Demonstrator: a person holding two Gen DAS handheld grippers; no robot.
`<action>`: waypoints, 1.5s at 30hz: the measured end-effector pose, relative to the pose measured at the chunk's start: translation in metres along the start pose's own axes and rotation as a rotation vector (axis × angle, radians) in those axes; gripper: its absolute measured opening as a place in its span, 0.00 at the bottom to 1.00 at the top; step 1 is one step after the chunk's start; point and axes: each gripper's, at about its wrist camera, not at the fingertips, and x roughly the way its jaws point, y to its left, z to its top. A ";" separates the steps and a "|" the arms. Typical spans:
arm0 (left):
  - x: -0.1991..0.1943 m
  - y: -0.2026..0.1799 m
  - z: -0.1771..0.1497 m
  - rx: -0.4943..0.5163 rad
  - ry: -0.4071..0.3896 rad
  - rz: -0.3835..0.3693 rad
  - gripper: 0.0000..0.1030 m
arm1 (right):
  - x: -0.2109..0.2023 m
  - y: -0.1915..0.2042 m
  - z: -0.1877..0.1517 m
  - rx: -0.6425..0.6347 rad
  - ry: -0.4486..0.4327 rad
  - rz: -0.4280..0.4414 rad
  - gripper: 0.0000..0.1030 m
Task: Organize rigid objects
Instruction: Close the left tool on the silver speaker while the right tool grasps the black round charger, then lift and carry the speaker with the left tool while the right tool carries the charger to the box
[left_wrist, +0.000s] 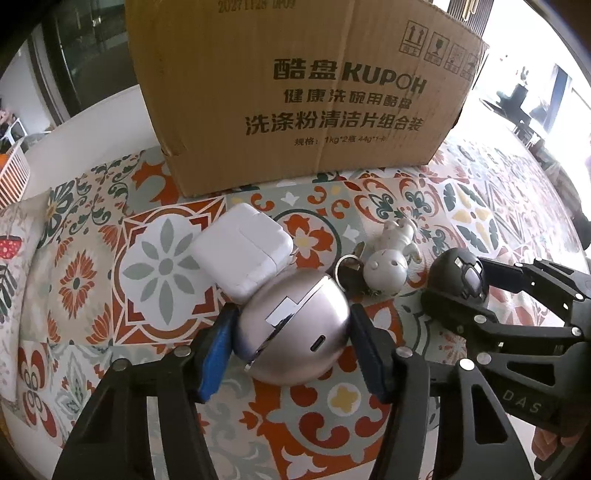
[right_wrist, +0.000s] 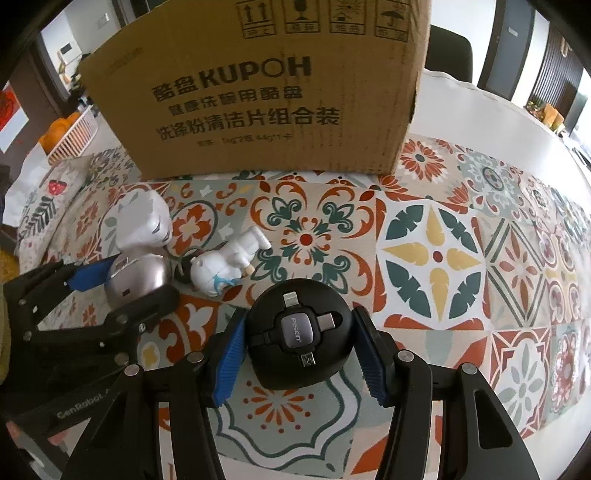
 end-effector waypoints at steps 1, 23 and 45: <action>0.000 0.000 0.000 -0.001 -0.001 -0.001 0.58 | 0.000 0.001 0.000 0.003 0.001 0.003 0.55; -0.055 0.008 -0.009 -0.035 -0.101 0.031 0.58 | -0.046 0.010 -0.002 0.011 -0.078 -0.008 0.55; -0.144 0.010 0.008 -0.055 -0.309 0.079 0.58 | -0.139 0.029 0.014 -0.014 -0.317 -0.025 0.55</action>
